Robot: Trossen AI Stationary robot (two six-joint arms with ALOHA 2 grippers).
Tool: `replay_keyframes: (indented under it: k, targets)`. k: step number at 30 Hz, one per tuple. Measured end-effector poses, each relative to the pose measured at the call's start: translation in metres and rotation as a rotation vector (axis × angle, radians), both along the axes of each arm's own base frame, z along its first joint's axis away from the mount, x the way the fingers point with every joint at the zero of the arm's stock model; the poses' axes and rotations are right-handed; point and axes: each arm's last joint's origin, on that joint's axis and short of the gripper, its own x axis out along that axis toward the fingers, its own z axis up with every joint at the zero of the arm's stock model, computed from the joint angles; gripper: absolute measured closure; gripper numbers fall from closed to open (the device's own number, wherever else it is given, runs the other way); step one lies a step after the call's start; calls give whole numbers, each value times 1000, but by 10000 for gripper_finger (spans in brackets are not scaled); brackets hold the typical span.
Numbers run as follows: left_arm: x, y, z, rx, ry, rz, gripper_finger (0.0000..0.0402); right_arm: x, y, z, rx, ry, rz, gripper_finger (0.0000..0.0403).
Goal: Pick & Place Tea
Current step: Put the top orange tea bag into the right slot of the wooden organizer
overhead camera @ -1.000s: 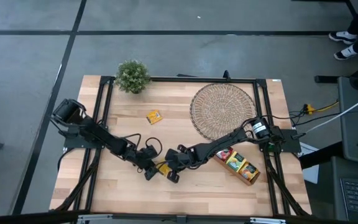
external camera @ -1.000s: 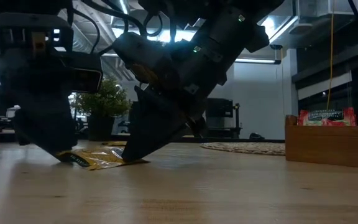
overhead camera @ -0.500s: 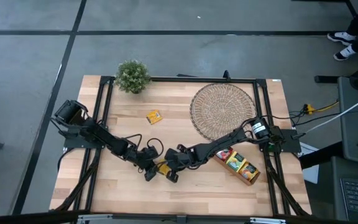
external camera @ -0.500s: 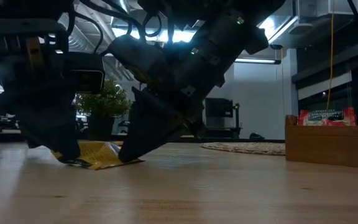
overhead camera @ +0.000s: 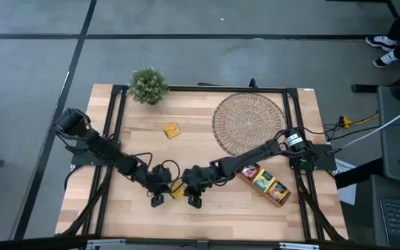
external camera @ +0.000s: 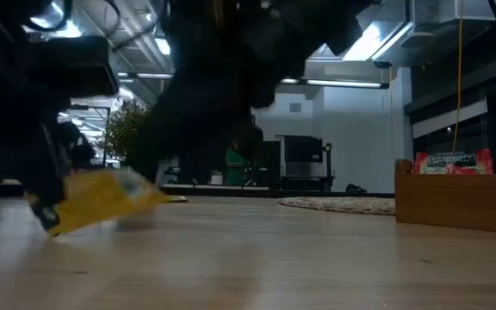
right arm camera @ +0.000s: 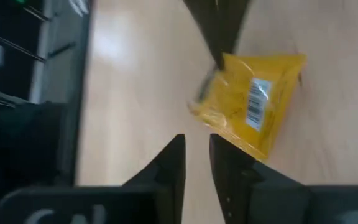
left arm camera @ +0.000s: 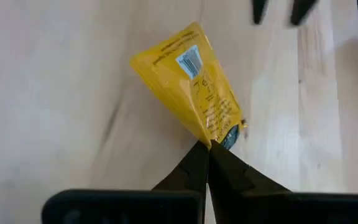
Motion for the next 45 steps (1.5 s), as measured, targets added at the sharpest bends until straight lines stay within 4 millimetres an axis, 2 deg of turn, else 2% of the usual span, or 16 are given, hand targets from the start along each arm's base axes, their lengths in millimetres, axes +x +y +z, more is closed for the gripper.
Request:
replay_keyframes:
  k: [7,13,20,26,30,35,39,45]
  targets:
    - [-21,-8,27,359,-172,-160,398,-2,-8,37,117,-54,9,293]
    - [-36,-12,45,733,-295,-321,398,-3,-24,62,272,-57,18,272]
    - [-47,-14,59,1231,-348,-429,398,4,-53,71,452,-32,-15,263]
    - [-51,-15,61,1520,-291,-549,398,8,-74,74,517,-34,-43,263]
    - [-55,-15,61,1672,-238,-604,398,10,-87,75,517,-55,-66,263]
    - [-57,-15,59,1718,-208,-647,398,16,-102,88,563,-187,-44,263]
    - [-58,-13,59,1740,-181,-602,398,18,-110,96,597,-249,-23,263]
    - [-59,-10,62,1859,-116,-496,398,17,-123,90,596,-196,-44,263]
